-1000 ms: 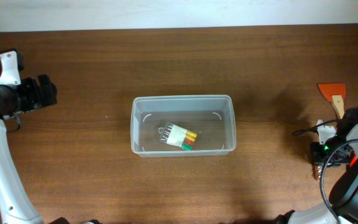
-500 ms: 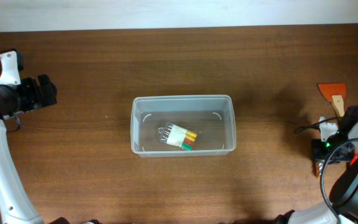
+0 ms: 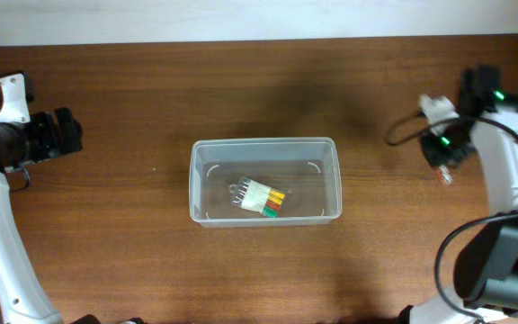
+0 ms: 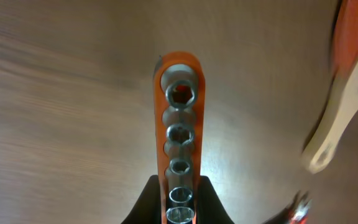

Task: Pack container
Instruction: 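Lift the socket rail and carry it left over the container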

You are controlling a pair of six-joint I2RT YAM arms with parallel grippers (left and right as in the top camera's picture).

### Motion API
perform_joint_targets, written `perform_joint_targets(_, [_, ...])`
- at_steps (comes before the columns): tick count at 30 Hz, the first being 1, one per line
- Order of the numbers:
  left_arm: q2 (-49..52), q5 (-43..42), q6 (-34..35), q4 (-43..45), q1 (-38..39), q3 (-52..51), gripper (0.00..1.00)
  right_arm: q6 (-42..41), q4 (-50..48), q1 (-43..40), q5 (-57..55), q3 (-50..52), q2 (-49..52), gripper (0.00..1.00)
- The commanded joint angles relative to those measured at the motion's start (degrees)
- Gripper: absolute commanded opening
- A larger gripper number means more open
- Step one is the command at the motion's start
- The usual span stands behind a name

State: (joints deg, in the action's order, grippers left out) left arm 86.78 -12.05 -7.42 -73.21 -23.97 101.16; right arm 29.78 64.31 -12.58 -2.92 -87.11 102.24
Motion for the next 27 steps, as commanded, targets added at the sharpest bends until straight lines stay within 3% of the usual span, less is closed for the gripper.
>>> perform_joint_targets(1, [0.1,-0.6,0.5,0.1,-0.2,1.2,0.99,0.0,0.5,9.3,0.8,-7.9,-0.3,0.04])
perform_joint_targets(6, [0.1,-0.6,0.5,0.1,-0.2,1.2,0.99,0.5,-1.7,21.3,0.8,-12.7,-0.3,0.04])
perform_joint_targets(15, [0.1,-0.6,0.5,0.1,-0.2,1.2,0.99,10.1,-2.1,37.1,0.8,-12.5,0.8,0.04])
perform_joint_targets(27, [0.1,-0.6,0.5,0.1,-0.2,1.2,0.99,10.5,1.4,41.0,3.8,-12.4,5.0,0.04])
